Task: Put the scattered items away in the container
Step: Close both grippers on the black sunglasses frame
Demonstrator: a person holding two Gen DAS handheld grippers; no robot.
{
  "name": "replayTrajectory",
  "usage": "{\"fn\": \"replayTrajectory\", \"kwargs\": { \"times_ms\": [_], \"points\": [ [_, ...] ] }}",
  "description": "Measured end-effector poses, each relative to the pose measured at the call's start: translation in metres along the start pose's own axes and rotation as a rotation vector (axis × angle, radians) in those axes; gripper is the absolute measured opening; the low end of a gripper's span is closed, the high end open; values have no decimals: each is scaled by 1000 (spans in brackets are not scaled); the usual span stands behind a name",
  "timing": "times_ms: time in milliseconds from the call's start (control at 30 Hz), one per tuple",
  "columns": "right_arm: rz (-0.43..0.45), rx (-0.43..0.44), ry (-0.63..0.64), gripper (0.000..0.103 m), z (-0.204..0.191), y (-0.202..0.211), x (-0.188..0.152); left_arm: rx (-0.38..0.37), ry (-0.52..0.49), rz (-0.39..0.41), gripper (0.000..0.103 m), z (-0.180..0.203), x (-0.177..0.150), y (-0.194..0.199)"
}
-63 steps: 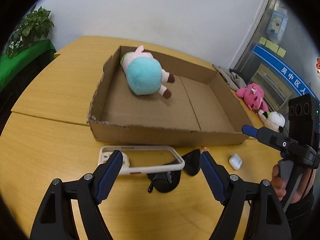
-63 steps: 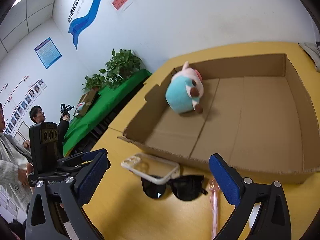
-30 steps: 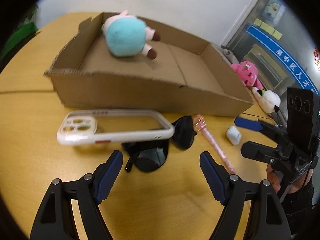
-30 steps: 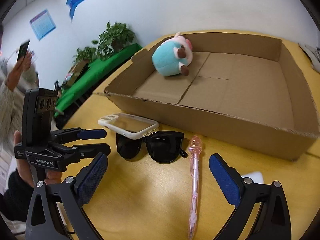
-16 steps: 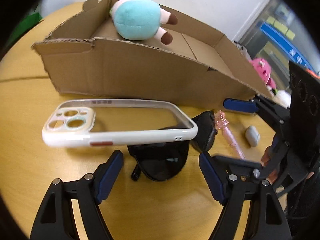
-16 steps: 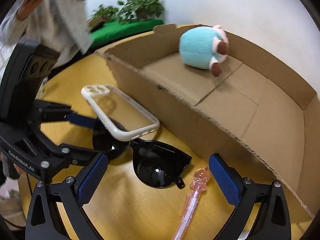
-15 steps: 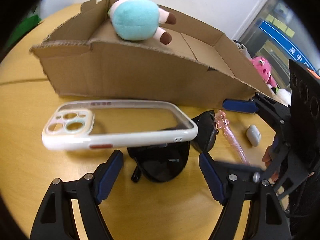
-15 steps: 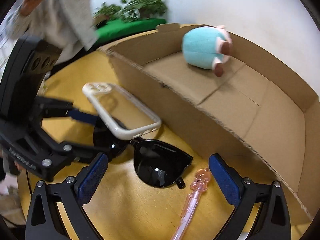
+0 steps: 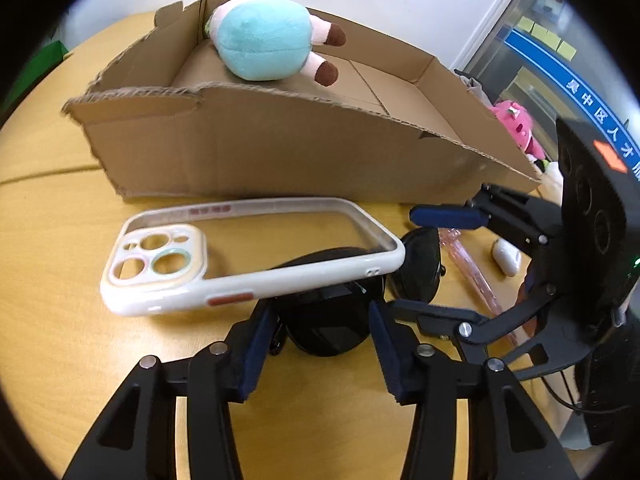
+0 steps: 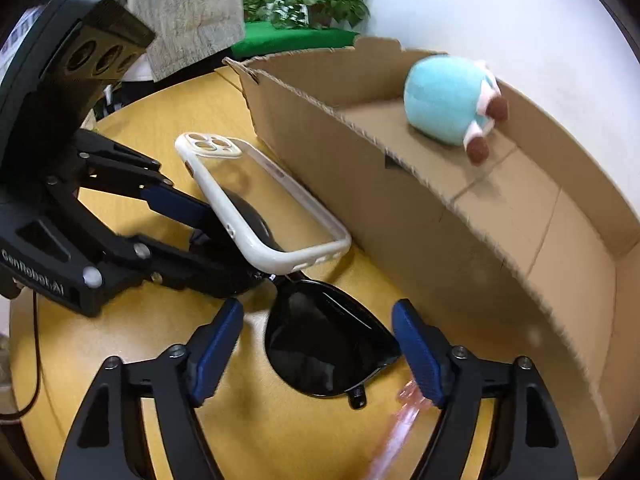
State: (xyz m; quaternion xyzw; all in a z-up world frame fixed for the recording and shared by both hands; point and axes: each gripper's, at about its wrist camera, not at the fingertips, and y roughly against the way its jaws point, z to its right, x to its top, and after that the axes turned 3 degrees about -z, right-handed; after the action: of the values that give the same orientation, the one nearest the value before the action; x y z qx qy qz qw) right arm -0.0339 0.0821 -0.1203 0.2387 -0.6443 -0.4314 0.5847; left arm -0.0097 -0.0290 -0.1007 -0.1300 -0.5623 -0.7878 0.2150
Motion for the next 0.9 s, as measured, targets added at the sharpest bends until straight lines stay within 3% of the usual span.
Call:
{"fn": "replayTrajectory", "kwargs": {
  "times_ms": [67, 200, 400, 567, 600, 900],
  "points": [
    [12, 2, -32, 69, -3, 6, -5, -11, -7, -7, 47, 1, -5, 2],
    [22, 2, -84, 69, -18, 22, -21, -27, -38, -25, 48, 10, -20, 8],
    [24, 17, -106, 66, -45, 33, -44, -12, -140, -8, 66, 33, -36, 7],
    [18, 28, -123, 66, -49, 34, -54, 44, -221, -19, 65, 49, -34, 1],
    [17, 24, -121, 66, -50, 35, -55, 42, -229, -24, 60, 51, -33, 1],
    [31, 3, -106, 66, -61, 48, -60, 42, -199, -46, 59, 58, -46, 13]
  ]
}}
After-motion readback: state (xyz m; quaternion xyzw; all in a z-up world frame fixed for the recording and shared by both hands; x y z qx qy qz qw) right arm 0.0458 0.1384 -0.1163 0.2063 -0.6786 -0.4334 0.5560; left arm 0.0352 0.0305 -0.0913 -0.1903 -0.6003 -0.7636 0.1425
